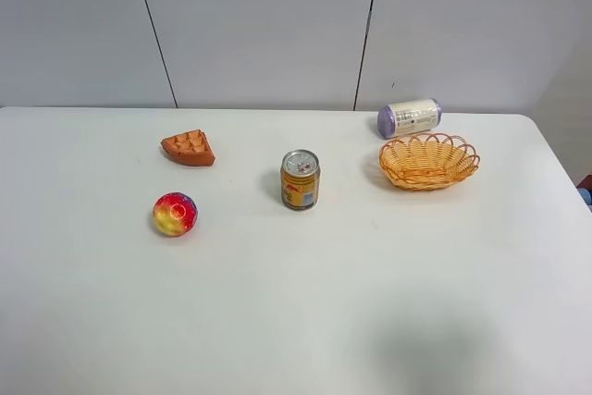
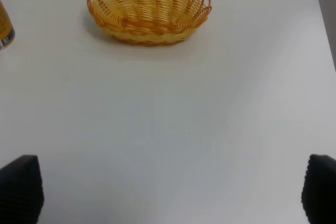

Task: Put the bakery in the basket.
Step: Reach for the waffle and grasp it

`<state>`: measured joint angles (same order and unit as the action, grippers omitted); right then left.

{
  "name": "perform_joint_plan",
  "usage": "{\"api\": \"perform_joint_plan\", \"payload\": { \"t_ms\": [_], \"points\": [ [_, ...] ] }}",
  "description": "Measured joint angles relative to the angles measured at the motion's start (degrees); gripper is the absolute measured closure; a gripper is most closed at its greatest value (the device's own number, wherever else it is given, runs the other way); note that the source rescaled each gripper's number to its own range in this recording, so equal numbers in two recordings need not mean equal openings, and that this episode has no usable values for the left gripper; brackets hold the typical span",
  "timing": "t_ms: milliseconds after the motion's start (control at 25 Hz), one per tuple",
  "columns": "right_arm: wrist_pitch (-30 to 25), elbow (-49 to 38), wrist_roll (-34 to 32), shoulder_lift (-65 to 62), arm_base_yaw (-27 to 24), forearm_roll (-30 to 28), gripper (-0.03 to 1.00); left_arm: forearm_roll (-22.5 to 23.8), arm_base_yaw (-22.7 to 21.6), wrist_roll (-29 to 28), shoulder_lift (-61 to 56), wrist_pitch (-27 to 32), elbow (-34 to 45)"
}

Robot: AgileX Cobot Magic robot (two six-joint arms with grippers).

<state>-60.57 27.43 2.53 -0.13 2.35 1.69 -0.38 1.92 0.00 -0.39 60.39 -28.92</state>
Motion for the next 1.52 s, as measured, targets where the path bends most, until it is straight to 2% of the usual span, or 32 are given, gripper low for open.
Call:
{"api": "perform_joint_plan", "payload": {
  "t_ms": [560, 720, 840, 1000, 1280, 1520],
  "points": [
    [0.0, 0.0, 0.0, 0.0, 0.2, 0.0, -0.03, 0.0, 0.0, 0.0, 0.0, 0.0, 0.0],
    [0.0, 0.6, 0.1, 0.9, 3.4, 0.8, -0.03, 0.0, 0.0, 0.0, 0.0, 0.0, 0.0],
    [1.7, 4.7, 0.6, 8.7, 7.2, 2.3, -0.03, 0.0, 0.0, 0.0, 0.0, 0.0, 0.0],
    [5.5, 14.6, 1.7, 27.0, 11.8, 3.8, -0.03, 0.0, 0.0, 0.0, 0.0, 0.0, 0.0],
    [10.5, 40.3, 7.3, 62.3, 19.1, 9.4, -0.03, 0.0, 0.0, 0.0, 0.0, 0.0, 0.0],
    [7.1, 66.9, 10.8, 91.9, 28.0, 12.8, -0.03, 0.0, 0.0, 0.0, 0.0, 0.0, 0.0]
  ]
}}
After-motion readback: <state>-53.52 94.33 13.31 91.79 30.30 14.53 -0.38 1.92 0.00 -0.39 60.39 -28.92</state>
